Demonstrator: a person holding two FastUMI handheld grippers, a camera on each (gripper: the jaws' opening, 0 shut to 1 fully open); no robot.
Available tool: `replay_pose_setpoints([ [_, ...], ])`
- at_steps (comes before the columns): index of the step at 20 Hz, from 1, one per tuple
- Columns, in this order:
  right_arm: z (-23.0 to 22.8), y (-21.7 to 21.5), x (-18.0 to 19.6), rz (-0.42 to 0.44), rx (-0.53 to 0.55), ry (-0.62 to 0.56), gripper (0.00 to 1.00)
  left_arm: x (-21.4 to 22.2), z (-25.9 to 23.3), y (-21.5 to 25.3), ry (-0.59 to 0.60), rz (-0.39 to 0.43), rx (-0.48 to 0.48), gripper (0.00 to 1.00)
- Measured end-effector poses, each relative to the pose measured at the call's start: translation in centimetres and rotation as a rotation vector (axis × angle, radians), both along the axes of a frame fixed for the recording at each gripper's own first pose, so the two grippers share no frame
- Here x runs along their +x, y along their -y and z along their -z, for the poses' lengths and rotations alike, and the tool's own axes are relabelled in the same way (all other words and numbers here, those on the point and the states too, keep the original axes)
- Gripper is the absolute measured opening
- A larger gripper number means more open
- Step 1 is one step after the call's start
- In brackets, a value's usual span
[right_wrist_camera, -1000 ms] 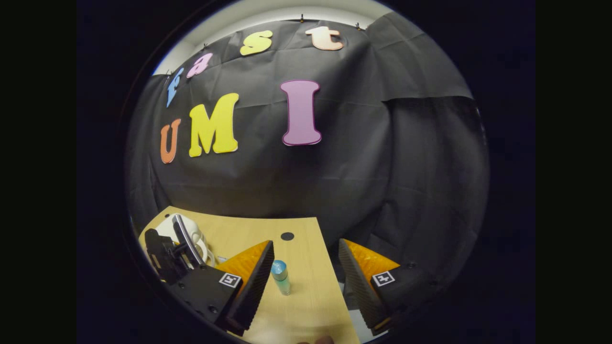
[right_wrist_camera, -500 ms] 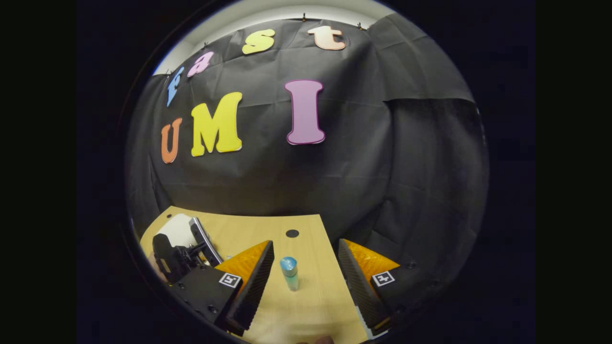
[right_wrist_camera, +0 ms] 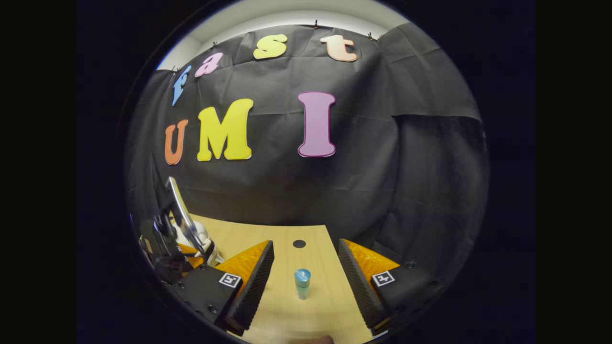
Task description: First open the suitcase, pack the skin care products into it, and then close the suitcase.
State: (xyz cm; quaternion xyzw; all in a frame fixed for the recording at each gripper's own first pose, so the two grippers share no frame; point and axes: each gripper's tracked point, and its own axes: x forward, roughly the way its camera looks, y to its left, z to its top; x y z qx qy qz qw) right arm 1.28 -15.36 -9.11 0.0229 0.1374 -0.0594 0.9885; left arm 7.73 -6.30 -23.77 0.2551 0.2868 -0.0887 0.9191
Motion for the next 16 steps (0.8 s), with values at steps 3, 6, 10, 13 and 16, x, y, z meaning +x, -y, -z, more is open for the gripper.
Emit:
replay_pose_setpoints([
  [3, -1.1, -2.1, 0.6, -0.022, 0.002, 0.019, 0.80, 0.1, -4.2, -1.6, 0.072, -0.034, -0.148, 0.06],
  [6, -2.0, -4.9, 1.3, -0.058, 0.008, 0.036, 0.81, 0.3, -8.8, -5.0, 0.149, -0.075, -0.245, 0.05],
  [10, -3.2, -8.9, 2.1, -0.112, 0.007, 0.056, 0.80, 0.4, -14.3, -13.4, 0.276, -0.149, -0.306, 0.05],
  [13, -3.9, -11.7, 2.3, -0.150, -0.010, 0.066, 0.80, -0.6, -15.2, -22.1, 0.342, -0.262, -0.286, 0.04],
  [16, -3.9, -14.0, 2.4, -0.174, -0.026, 0.059, 0.80, -1.6, -13.6, -31.7, 0.358, -0.392, -0.271, 0.04],
])
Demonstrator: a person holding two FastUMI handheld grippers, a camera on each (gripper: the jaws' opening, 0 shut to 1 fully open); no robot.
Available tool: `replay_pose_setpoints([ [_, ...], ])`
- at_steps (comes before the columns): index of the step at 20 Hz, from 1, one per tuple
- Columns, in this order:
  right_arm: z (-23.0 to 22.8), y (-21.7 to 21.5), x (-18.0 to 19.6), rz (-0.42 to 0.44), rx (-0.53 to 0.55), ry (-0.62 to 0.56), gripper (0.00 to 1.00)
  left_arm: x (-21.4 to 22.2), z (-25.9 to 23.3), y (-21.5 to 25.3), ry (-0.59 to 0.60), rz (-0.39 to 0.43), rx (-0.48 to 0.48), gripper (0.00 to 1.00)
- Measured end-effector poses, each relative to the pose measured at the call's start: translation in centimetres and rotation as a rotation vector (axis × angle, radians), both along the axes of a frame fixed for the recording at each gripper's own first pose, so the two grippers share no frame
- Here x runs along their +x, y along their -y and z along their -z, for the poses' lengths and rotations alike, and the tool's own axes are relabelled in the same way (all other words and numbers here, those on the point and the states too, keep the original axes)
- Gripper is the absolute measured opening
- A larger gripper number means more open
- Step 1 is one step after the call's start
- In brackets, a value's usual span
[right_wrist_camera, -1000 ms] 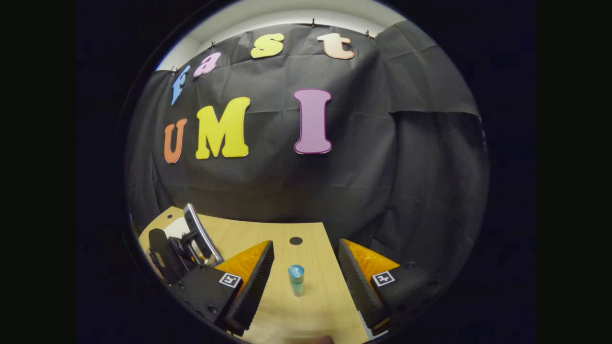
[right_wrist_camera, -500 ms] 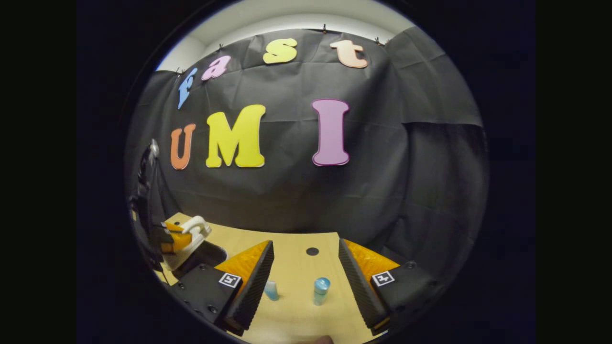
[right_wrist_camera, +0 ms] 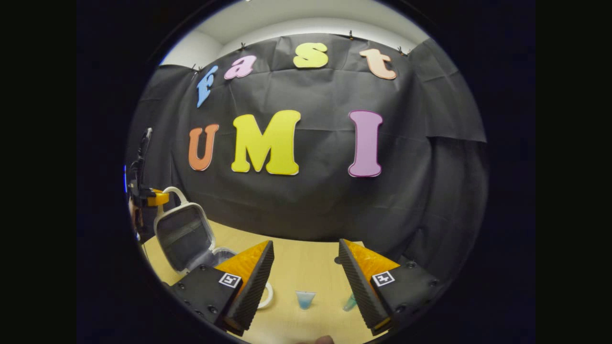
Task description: First open the suitcase, pack the skin care products into it, and then close the suitcase.
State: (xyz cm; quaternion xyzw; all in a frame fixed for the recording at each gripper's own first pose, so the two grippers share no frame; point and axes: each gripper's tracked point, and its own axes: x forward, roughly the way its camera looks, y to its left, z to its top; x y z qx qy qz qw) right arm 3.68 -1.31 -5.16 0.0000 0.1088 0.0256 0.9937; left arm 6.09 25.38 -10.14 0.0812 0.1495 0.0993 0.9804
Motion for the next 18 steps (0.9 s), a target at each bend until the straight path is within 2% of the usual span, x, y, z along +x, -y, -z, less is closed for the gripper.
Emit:
replay_pose_setpoints([
  [3, 0.1, -2.2, -0.2, -0.023, -0.012, -0.014, 0.80, -0.2, 4.6, -7.5, -0.021, -0.098, -0.102, 0.04],
  [5, 0.1, -3.5, -0.4, -0.043, -0.043, -0.019, 0.80, 0.3, 9.3, -12.1, -0.046, -0.159, -0.223, 0.05],
  [8, 0.2, -4.8, -0.6, -0.061, -0.084, -0.029, 0.81, 0.3, 16.0, -15.3, -0.114, -0.206, -0.342, 0.05],
  [12, 1.0, -6.0, -0.4, -0.065, -0.102, -0.063, 0.81, -0.1, 22.7, -16.6, -0.235, -0.229, -0.363, 0.05],
  [18, 1.1, -7.1, -0.6, -0.078, -0.119, -0.067, 0.80, -0.5, 25.5, -18.2, -0.275, -0.257, -0.415, 0.08],
])
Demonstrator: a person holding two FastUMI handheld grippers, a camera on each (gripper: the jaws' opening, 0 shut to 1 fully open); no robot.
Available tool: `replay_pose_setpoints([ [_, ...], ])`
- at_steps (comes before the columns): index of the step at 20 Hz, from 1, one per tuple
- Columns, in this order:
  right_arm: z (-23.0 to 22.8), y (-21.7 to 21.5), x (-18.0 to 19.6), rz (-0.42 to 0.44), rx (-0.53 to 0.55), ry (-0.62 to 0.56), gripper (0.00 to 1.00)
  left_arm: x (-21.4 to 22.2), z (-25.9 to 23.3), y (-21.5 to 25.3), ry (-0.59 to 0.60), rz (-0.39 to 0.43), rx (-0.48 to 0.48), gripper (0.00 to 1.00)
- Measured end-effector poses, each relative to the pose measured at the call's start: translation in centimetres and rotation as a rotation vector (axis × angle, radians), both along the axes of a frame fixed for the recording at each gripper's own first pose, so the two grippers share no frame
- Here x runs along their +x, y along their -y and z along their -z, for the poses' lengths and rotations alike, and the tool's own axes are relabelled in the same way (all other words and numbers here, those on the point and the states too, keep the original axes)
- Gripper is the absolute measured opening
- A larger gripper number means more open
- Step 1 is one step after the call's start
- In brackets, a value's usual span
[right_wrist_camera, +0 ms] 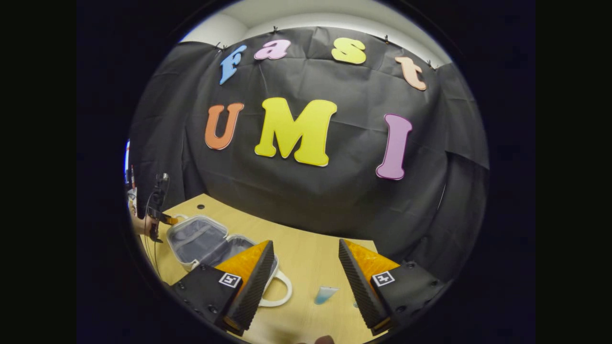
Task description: First open the suitcase, pack the skin care products into it, and then close the suitcase.
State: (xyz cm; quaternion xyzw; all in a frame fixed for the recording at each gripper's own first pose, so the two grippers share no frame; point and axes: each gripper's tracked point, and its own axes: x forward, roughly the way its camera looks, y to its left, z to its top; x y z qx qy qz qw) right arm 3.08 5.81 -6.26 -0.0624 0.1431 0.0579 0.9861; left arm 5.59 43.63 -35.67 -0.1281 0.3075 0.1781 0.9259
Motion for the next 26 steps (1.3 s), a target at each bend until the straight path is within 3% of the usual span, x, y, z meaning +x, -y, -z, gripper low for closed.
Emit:
replay_pose_setpoints([
  [4, 0.4, 0.5, -0.3, 0.011, 0.025, -0.008, 0.80, -0.8, -0.2, -0.5, -0.019, -0.039, 0.034, 0.27],
  [5, 0.3, 0.6, -0.3, 0.013, 0.029, -0.005, 0.81, -1.2, -0.5, -0.5, -0.015, -0.053, 0.044, 0.39],
  [7, 0.4, 1.1, -0.7, 0.016, 0.038, 0.000, 0.80, -1.8, -1.9, 0.0, 0.007, -0.077, 0.057, 0.51],
  [8, 0.5, 1.6, -0.9, 0.018, 0.042, 0.004, 0.80, -2.0, -3.0, 0.9, 0.033, -0.085, 0.053, 0.83],
  [10, 0.8, 2.9, -1.3, 0.032, 0.046, 0.009, 0.81, -2.7, -6.1, 3.6, 0.102, -0.098, 0.062, 0.91],
  [15, 2.2, 6.8, -2.5, 0.082, 0.060, 0.011, 0.81, -3.4, -11.3, 14.1, 0.177, 0.011, 0.177, 0.98],
  [20, 3.9, 11.4, -3.5, 0.133, 0.073, -0.006, 0.81, -2.6, -14.0, 27.9, 0.227, 0.169, 0.171, 0.98],
  [26, 7.2, 17.7, -4.4, 0.186, 0.086, -0.067, 0.80, -1.0, -12.0, 44.9, 0.220, 0.470, 0.131, 0.98],
])
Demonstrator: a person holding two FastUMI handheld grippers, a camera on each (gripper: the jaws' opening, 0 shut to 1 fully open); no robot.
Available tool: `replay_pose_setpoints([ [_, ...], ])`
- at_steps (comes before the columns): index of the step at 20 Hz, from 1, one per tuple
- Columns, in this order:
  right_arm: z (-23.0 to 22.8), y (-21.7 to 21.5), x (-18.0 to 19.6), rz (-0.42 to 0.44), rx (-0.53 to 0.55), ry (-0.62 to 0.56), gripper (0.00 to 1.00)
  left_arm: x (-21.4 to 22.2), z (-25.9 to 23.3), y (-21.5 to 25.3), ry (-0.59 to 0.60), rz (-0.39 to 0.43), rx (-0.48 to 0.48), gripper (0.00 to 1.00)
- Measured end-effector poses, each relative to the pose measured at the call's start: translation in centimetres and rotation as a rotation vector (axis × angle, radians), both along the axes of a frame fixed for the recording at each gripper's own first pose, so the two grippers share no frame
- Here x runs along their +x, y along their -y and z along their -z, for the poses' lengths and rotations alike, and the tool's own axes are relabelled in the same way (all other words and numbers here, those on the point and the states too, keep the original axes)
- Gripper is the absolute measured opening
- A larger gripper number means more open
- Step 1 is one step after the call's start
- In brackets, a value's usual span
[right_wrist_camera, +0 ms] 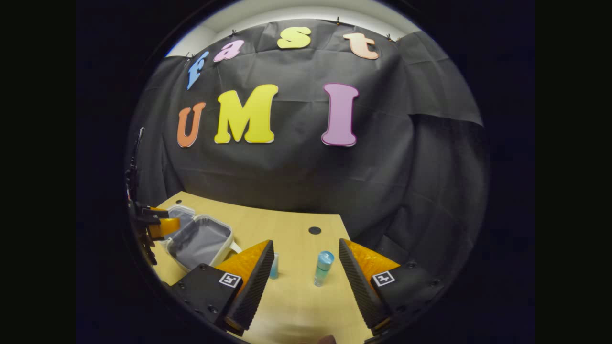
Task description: First open the suitcase, pack the skin care products into it, and then close the suitcase.
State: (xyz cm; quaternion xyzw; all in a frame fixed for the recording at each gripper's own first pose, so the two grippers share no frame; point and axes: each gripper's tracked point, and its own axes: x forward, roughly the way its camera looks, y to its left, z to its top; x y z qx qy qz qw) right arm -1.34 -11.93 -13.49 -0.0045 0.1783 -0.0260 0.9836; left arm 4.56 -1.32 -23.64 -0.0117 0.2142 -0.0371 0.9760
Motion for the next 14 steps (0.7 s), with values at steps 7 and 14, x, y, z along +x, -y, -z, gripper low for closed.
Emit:
replay_pose_setpoints([
  [7, 3.8, 6.1, -1.6, 0.030, -0.001, -0.097, 0.81, 0.6, 6.0, 12.2, -0.066, 0.271, -0.019, 0.98],
  [14, 5.8, 9.5, -2.2, 0.094, 0.002, -0.163, 0.81, 3.1, 11.7, 16.4, -0.159, 0.287, -0.012, 0.99],
])
